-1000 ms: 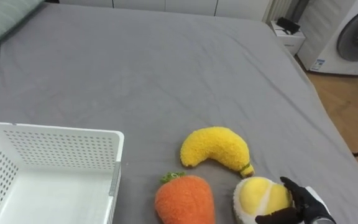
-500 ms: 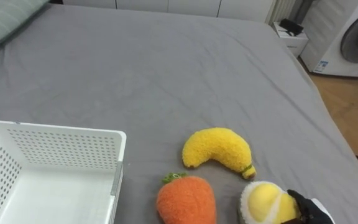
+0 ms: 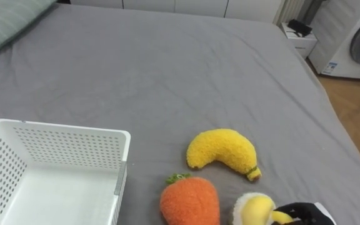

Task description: Collect toys from the bed

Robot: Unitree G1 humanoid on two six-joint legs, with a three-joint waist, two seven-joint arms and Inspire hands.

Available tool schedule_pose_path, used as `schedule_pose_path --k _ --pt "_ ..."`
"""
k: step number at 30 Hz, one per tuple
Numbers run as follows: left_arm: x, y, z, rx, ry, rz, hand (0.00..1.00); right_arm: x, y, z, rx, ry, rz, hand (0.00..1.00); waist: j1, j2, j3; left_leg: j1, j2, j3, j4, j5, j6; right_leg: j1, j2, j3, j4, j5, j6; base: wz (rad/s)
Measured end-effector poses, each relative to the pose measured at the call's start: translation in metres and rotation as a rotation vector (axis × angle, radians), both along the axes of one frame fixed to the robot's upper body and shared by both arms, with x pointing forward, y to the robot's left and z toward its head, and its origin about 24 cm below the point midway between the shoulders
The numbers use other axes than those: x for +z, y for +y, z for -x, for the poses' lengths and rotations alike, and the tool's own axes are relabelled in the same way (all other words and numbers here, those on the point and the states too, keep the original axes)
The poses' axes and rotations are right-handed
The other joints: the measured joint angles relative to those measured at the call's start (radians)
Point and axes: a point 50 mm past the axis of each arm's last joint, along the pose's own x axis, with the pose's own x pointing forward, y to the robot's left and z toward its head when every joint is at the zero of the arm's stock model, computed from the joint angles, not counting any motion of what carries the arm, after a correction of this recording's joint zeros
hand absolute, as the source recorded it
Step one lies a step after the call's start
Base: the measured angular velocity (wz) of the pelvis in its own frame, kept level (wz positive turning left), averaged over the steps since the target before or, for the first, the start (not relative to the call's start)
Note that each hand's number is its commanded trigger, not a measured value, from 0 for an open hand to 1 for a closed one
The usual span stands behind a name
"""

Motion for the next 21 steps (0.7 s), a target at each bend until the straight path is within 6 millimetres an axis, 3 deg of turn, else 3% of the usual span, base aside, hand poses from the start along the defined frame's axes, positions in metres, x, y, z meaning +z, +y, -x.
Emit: schedule_pose_path --k 14,21 --pt "0.0 0.0 0.0 0.0 -0.006 -0.004 0.0 0.001 0.003 -0.002 0.016 -0.003 -0.022 1.0 0.001 0.003 0.0015 0.001 0.0 0.0 -0.001 0.0 0.0 0.0 0.0 0.0 0.0 0.0 0.0 0.0" --pt "0.001 0.001 -0.001 0.0 -0.01 -0.011 0.0 0.014 0.004 -0.015 0.051 -0.07 0.012 1.0 -0.002 0.001 0.0022 0.006 0.0 0.003 -0.002 0.0 0.0 -0.002 0.0 0.009 0.001 0.0 0.0 -0.01"
